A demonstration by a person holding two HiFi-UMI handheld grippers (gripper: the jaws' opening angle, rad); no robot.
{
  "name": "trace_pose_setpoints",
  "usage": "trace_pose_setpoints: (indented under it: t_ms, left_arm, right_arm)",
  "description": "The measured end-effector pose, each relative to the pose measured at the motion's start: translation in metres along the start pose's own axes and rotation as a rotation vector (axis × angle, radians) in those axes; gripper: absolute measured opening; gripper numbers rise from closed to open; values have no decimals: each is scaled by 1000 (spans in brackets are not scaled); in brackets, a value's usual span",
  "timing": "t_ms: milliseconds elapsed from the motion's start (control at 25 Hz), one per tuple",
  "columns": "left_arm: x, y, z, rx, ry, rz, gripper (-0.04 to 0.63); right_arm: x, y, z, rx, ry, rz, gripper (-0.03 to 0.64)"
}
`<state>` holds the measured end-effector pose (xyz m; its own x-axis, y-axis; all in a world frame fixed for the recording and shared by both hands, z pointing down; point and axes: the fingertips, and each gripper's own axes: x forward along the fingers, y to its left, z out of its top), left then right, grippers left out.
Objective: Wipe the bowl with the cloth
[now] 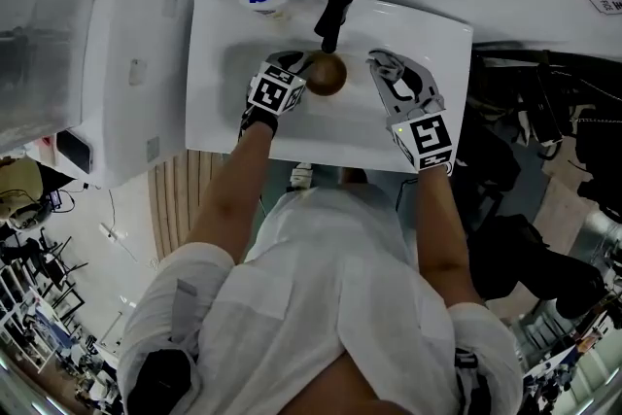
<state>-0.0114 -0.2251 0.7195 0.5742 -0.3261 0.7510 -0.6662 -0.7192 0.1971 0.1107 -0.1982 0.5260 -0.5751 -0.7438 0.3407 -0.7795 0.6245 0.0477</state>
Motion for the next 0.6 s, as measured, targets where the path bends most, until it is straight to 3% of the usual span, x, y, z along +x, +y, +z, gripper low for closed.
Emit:
trace_pose_setpoints:
  t_ms: [360, 600]
  left_arm:
    - [40, 6, -34, -20, 146, 14, 129]
    - [46, 4, -42, -34, 180, 29, 33]
  right_arm:
    - [2, 0, -12, -12, 29, 31, 110]
    - [2, 6, -21, -10, 57, 61, 120]
